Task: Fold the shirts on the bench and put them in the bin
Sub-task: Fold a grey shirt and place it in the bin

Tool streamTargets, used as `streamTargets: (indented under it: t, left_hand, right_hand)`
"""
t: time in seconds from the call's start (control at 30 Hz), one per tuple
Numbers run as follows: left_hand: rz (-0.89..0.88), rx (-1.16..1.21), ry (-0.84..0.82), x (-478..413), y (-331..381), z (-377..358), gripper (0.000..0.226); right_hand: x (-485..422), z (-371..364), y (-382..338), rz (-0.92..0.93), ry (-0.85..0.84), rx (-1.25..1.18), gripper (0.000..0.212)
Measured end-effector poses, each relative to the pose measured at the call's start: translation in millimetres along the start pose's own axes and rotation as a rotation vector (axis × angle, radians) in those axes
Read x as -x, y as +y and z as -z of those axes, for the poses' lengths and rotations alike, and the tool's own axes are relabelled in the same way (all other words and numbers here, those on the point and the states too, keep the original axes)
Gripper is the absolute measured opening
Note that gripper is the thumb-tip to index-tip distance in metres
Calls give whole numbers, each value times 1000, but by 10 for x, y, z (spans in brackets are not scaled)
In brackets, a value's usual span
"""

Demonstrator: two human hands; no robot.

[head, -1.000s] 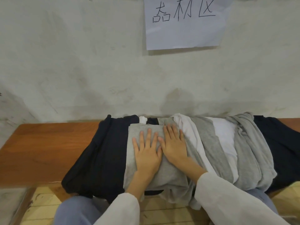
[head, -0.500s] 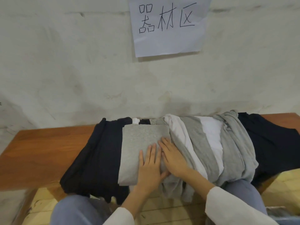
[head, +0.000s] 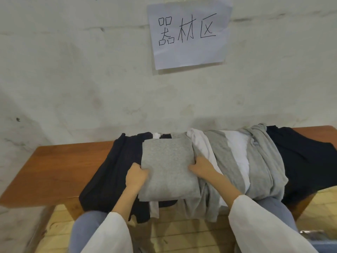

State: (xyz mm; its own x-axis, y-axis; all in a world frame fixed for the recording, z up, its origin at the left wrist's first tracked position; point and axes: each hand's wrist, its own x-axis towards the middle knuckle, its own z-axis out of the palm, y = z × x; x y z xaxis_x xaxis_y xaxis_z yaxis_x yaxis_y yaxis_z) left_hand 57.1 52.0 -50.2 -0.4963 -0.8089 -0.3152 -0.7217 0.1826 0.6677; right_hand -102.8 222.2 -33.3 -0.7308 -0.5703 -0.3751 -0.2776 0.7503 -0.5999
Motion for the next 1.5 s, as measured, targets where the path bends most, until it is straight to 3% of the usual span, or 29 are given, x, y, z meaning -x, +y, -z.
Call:
streamTargets:
  t: [0.1, 0.3, 0.33, 0.43, 0.5, 0.57, 0.67, 0.9, 1.2, 1.37, 1.5]
  left_hand:
    - [49, 154, -63, -96, -32, 55, 18]
    - [-45, 280, -133, -5, 4, 63, 14]
    - [-36, 375, -170, 13, -24, 68, 20]
    - [20, 679, -392, 55, -121, 124, 68]
    - [5, 728, -501, 74, -123, 186, 71]
    - [-31, 716, -516, 110, -32, 257, 60]
    - [-69, 636, -525, 182, 250, 345, 49]
    - [-293, 290, -682, 659, 1203, -13, 72]
    - [-777, -182, -932, 2013, 2082, -1804, 82]
    - [-1004, -476, -1085, 2740, 2273, -2925, 80]
    - [-1030, -720, -1184, 3107, 2291, -3695, 77]
  right_hand:
    - [5, -75, -74, 0, 34, -47, 16]
    - [79, -205, -136, 69, 187, -65, 31]
    - [104, -204, -132, 113, 217, -81, 32]
    - [138, -180, -89, 245, 215, -97, 37]
    - [131, -168, -63, 266, 153, -59, 38]
    - [151, -116, -81, 218, 113, -53, 45]
    - [255, 10, -110, 195, 152, -95, 49]
    - [733, 512, 355, 95, 404, -254, 53]
    - [2061, 1030, 2151, -212, 797, -284, 55]
    - [2543, 1066, 3141, -428, 840, -330, 55]
    - [2718, 988, 3800, -525, 857, -373, 55]
